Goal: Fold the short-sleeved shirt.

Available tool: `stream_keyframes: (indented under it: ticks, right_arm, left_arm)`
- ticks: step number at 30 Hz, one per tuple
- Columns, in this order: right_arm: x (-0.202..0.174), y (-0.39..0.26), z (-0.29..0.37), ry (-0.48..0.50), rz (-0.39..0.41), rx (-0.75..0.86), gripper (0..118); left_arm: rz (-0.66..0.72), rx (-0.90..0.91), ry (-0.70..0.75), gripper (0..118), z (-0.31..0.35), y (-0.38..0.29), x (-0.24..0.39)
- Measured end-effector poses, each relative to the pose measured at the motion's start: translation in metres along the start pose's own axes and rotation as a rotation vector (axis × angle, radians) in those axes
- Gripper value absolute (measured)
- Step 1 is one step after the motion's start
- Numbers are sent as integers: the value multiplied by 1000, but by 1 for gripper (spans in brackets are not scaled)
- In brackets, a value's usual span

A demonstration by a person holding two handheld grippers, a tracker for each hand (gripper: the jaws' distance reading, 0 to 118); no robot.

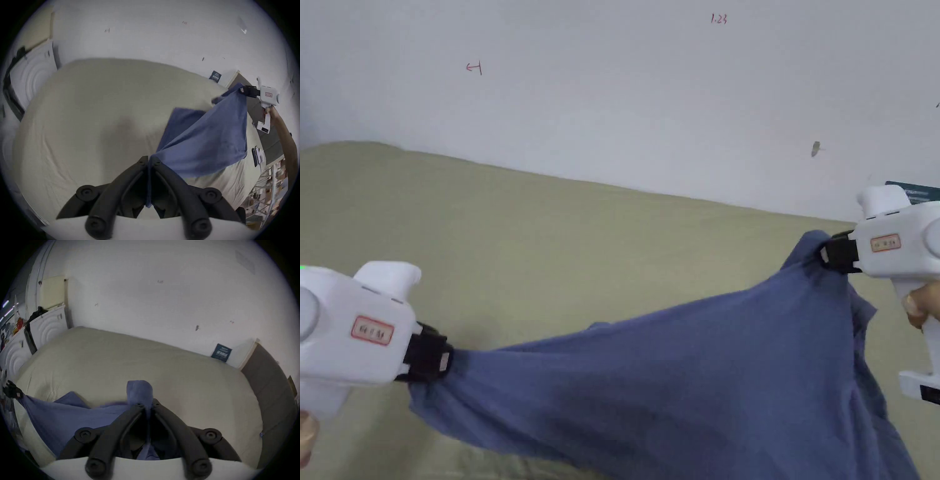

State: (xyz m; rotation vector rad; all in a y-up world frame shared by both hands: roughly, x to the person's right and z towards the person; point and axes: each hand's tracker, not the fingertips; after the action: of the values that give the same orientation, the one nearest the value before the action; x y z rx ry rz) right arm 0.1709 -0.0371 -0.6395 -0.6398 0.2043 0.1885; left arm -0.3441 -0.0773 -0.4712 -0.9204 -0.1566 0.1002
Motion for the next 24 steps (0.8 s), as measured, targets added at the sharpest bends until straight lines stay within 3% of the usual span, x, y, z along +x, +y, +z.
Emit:
stream_keyframes:
  ticks: [13, 24]
  right_arm:
    - [52, 93, 46, -203, -79, 161, 3]
    - [70, 172, 71, -330, -50, 364, 3]
  left_arm:
    - [-151, 143, 145, 2, -8, 200, 48]
    - [-181, 326, 240, 2, 0, 291, 65]
